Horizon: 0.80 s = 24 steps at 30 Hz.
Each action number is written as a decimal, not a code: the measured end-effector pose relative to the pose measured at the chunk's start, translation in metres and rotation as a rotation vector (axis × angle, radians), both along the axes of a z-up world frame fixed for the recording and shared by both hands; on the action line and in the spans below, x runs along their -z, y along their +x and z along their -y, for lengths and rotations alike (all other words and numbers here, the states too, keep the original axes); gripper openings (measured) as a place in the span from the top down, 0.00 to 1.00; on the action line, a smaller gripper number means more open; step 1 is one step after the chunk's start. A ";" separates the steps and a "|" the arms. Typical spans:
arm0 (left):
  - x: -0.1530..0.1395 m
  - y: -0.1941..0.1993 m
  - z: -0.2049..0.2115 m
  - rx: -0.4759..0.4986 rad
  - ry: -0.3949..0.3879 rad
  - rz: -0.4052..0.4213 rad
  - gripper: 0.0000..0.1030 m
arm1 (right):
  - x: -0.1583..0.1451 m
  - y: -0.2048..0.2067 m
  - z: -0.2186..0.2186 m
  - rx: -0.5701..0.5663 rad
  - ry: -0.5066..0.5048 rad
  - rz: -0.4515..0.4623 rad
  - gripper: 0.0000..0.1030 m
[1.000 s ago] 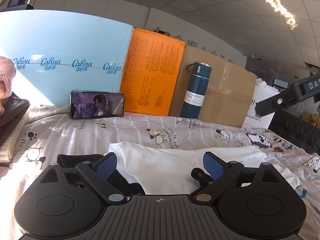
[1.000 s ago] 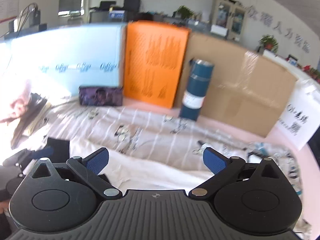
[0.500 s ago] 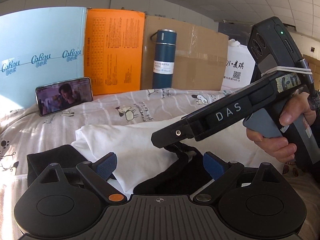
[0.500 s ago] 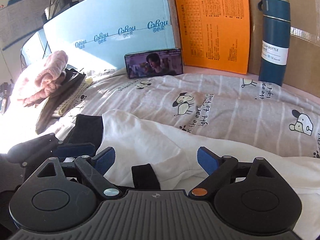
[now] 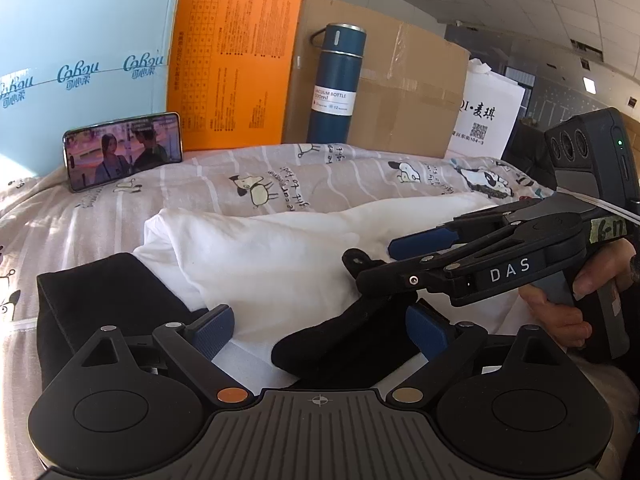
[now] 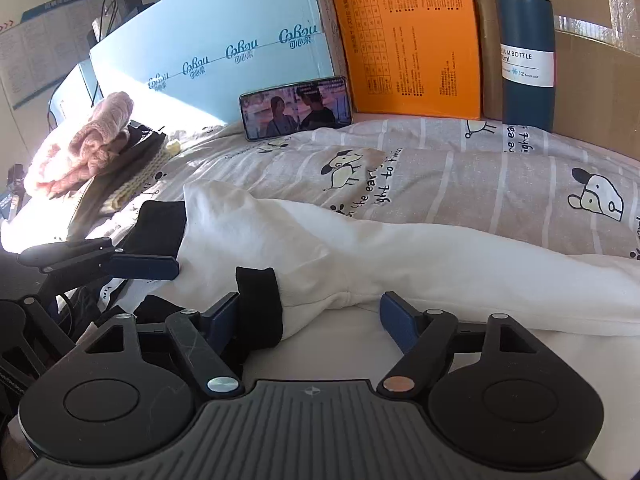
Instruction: Fold clothes
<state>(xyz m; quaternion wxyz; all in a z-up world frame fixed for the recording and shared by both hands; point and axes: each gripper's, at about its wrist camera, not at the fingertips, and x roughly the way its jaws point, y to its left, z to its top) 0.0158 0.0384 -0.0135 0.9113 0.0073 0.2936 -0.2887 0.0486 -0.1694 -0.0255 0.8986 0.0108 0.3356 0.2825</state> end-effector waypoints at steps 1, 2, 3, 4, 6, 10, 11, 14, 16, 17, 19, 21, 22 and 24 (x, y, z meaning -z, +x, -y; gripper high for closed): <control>0.000 0.001 0.000 -0.002 0.001 -0.003 0.08 | -0.001 -0.003 -0.001 0.002 -0.016 0.018 0.34; 0.000 0.000 0.000 -0.004 0.002 -0.002 0.09 | -0.002 -0.005 -0.001 0.005 -0.025 0.031 0.34; 0.000 0.000 0.000 -0.006 0.003 -0.001 0.09 | -0.003 -0.006 0.001 0.010 -0.028 0.041 0.34; 0.000 0.000 0.000 -0.008 0.005 0.001 0.10 | -0.004 -0.007 0.002 0.016 -0.030 0.050 0.34; 0.000 0.000 0.001 -0.022 0.016 0.004 0.17 | -0.006 -0.008 0.008 0.028 -0.018 0.055 0.34; -0.001 -0.001 0.000 -0.054 0.036 0.011 0.53 | -0.006 -0.010 0.019 0.049 0.027 0.056 0.41; -0.001 -0.001 -0.001 -0.061 0.039 0.012 0.59 | -0.006 -0.010 0.021 0.049 0.038 0.056 0.42; -0.003 -0.001 -0.007 -0.075 0.013 0.000 0.76 | -0.005 -0.010 0.022 0.044 0.058 0.046 0.49; -0.005 -0.004 -0.008 -0.072 0.002 0.008 0.87 | -0.004 -0.010 0.022 0.032 0.069 0.042 0.53; -0.008 -0.006 -0.007 -0.069 -0.003 0.019 0.88 | -0.004 -0.011 0.022 0.024 0.076 0.042 0.59; -0.014 -0.010 -0.004 -0.055 -0.012 0.048 0.90 | -0.005 -0.012 0.023 0.008 0.106 0.038 0.70; -0.019 -0.014 -0.001 -0.028 -0.023 0.058 0.90 | -0.006 -0.012 0.027 0.000 0.144 0.035 0.82; -0.019 -0.016 0.000 -0.016 -0.025 0.050 0.90 | -0.008 -0.013 0.030 0.002 0.164 0.036 0.85; -0.019 -0.020 0.001 0.010 -0.030 0.035 0.90 | -0.011 -0.014 0.036 0.006 0.204 0.037 0.86</control>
